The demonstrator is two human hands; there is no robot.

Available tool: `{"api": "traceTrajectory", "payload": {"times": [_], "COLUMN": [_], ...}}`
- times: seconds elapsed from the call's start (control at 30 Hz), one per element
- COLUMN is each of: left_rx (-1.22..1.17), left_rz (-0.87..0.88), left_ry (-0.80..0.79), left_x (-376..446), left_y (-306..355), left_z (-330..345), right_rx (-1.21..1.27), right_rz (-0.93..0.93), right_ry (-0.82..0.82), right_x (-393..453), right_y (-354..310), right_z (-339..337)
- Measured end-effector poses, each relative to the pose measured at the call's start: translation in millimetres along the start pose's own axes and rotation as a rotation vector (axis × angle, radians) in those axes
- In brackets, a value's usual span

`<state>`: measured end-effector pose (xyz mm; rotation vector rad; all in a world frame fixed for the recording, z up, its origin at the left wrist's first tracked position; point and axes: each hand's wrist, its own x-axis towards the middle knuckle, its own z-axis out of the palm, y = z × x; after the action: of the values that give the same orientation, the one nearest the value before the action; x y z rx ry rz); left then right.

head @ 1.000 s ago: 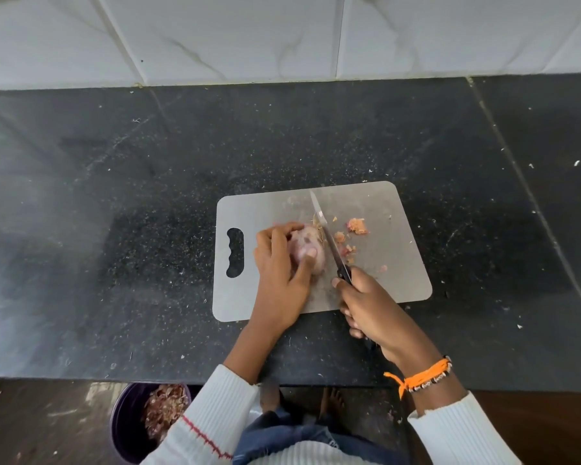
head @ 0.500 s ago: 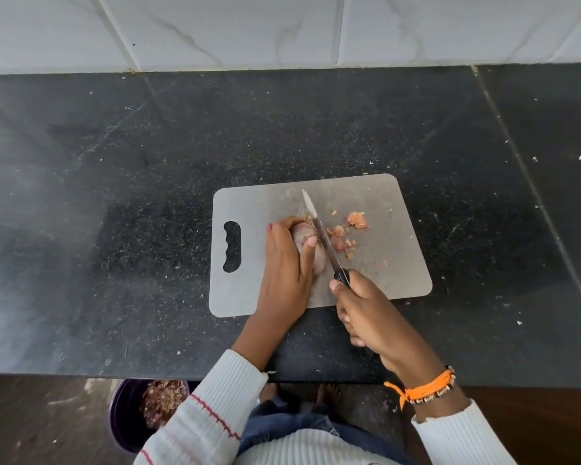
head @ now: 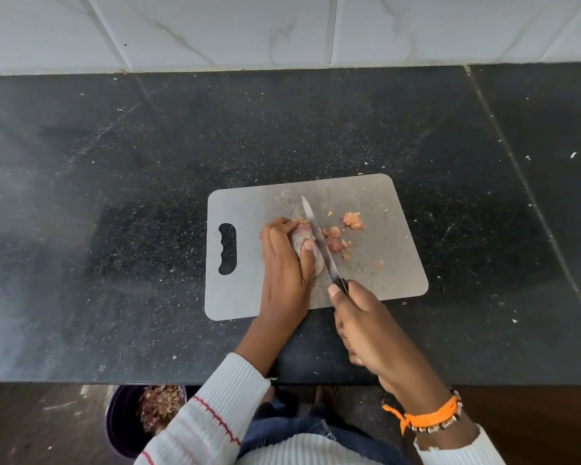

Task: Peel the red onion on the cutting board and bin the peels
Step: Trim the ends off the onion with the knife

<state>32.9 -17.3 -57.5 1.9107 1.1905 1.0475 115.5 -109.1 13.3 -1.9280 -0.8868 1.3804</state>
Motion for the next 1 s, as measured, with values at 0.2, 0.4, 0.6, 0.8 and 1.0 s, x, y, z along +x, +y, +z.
{"api": "traceTrajectory", "payload": {"times": [0.2,0.4,0.6,0.8,1.0], "left_rx": [0.016,-0.004,0.020,-0.014,-0.001], "left_rz": [0.007,0.002,0.048,-0.024,-0.033], "left_ry": [0.003,0.004,-0.043,-0.036,-0.052], "left_x": [0,2,5,3,2], "left_y": [-1,-3,-5,-4,-4], "left_z": [2,0,1,-2,-3], "right_rx": [-0.132,-0.141,-0.376,-0.424,-0.491], "right_rz": [-0.008,0.074,0.078,0.063,0.068], "right_ry": [0.034,-0.052,-0.089,-0.144,-0.133], "right_x": [2,5,15,22,38], "right_y": [-6,-9,-23,-26,-37], "right_z": [3,-3,-5,-5,-7]}}
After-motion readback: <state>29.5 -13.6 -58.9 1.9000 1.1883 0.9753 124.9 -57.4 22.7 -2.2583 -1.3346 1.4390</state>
